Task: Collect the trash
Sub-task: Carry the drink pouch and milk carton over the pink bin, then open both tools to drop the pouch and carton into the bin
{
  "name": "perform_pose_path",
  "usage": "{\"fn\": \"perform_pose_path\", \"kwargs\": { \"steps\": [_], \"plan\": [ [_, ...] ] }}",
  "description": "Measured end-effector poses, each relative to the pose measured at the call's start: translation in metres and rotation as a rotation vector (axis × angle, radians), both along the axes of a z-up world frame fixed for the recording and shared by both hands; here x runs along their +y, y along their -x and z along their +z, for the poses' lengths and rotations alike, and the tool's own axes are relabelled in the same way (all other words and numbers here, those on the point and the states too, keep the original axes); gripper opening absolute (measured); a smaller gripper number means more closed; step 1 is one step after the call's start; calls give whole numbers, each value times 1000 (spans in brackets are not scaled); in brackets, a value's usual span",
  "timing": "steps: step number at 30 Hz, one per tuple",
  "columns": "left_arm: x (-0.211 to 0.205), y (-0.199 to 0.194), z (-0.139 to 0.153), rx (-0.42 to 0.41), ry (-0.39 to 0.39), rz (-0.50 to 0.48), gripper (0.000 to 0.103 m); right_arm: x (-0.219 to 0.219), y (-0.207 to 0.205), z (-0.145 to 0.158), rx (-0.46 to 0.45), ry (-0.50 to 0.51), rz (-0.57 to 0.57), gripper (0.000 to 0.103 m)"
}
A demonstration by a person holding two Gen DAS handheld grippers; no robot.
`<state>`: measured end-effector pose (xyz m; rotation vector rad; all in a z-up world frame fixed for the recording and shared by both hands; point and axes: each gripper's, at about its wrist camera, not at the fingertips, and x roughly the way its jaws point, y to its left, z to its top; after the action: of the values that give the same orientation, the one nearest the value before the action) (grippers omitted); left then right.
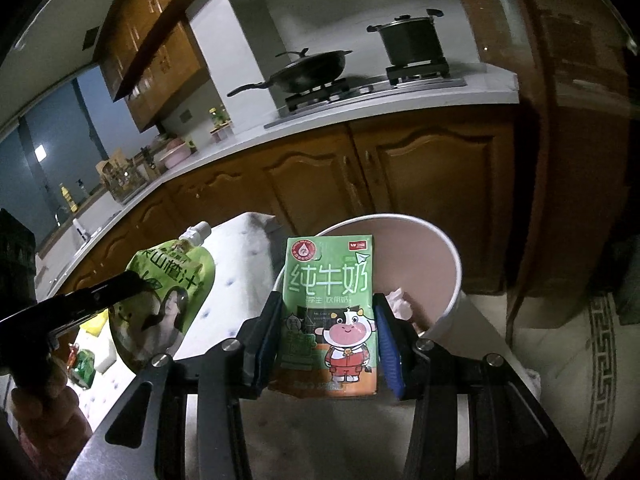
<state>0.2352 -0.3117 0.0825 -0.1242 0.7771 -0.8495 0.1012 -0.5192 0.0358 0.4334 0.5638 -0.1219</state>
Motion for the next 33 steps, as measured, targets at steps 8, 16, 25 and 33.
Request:
{"fn": "perform_pose_path", "kwargs": {
  "steps": [8, 16, 25, 33],
  "plan": [
    [-47, -25, -12, 23, -8, -19, 4, -22, -17, -8, 14, -12, -21, 45],
    [-81, -37, -34, 24, -52, -31, 4, -35, -35, -23, 49, -22, -28, 45],
    [-97, -44, -52, 33, -101, -55, 9, -42, -47, -32, 78, -49, -21, 48],
    [-80, -45, -60, 76, -80, -26, 39, -50, -36, -31, 51, -80, -59, 66]
  ]
}}
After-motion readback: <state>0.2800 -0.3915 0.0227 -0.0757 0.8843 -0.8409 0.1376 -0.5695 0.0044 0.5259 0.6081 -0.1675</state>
